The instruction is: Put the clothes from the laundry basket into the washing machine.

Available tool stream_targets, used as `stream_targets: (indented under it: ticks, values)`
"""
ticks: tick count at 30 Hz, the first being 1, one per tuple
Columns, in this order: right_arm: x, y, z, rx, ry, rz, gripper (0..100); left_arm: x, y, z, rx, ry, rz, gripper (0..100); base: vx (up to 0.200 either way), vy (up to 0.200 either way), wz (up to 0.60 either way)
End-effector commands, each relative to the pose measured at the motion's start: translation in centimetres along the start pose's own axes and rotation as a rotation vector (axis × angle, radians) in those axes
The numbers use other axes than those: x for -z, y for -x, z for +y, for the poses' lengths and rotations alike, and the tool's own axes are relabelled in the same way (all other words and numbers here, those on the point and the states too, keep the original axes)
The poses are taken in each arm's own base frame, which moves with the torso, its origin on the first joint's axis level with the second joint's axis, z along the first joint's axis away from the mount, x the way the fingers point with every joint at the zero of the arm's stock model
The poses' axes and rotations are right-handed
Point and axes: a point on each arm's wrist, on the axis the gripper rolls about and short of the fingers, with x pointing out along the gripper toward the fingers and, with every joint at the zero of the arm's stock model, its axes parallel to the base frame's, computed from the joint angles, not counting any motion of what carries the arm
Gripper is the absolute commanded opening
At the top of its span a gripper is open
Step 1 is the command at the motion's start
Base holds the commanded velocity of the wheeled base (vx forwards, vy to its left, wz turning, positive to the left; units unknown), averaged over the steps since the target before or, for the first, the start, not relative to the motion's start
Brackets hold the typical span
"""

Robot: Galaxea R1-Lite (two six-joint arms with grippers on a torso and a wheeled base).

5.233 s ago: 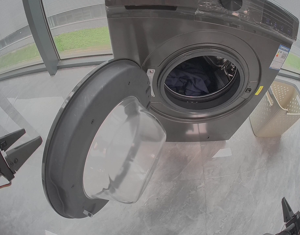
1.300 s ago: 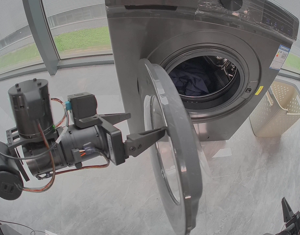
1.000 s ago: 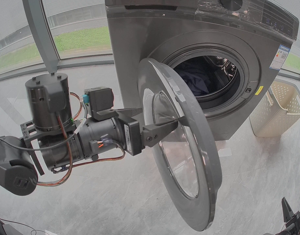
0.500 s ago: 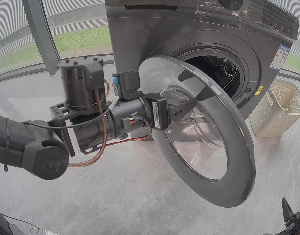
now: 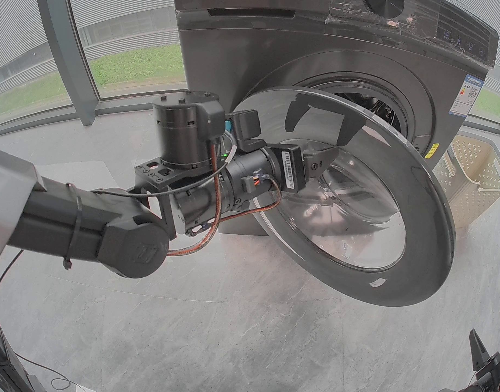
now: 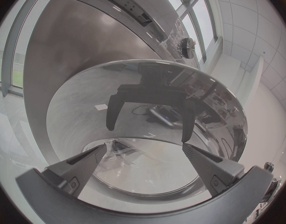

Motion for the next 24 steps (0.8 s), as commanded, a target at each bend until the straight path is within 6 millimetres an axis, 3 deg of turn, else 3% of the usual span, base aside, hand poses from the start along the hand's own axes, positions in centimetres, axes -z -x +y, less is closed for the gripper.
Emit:
stream_targets:
  ticks: [1,6,14,18,19,20,22,24]
  values:
    - [0.5,0.0,0.0,0.0,0.0,0.003,100,0.1,-1.1,0.2,-0.02,0.018,-0.019,100,0.0,0.0,0.0]
    - [0.5,0.0,0.0,0.0,0.0,0.003,100,-1.6,-2.1,-0.3,-0.067,0.073,-0.11,100,0.0,0.0,0.0]
    - [0.5,0.0,0.0,0.0,0.0,0.003,100,-1.2,-1.7,-1.2,-0.059,0.082,-0.084,100,0.0,0.0,0.0]
    - [0.5,0.0,0.0,0.0,0.0,0.003,100,-1.2,2.1,-3.0,-0.03,0.081,-0.039,100,0.0,0.0,0.0]
    - [0.5,0.0,0.0,0.0,0.0,0.003,100,-1.2,2.3,-3.1,-0.028,0.081,-0.039,100,0.0,0.0,0.0]
    - [0.5,0.0,0.0,0.0,0.0,0.003,100,-1.4,5.1,-3.8,-0.015,0.076,-0.025,100,0.0,0.0,0.0]
    - [0.5,0.0,0.0,0.0,0.0,0.003,100,-1.4,7.7,-4.2,-0.007,0.07,-0.011,100,0.0,0.0,0.0]
    - [0.5,0.0,0.0,0.0,0.0,0.003,100,-1.2,12.2,-4.5,0.003,0.052,0.0,100,0.0,0.0,0.0]
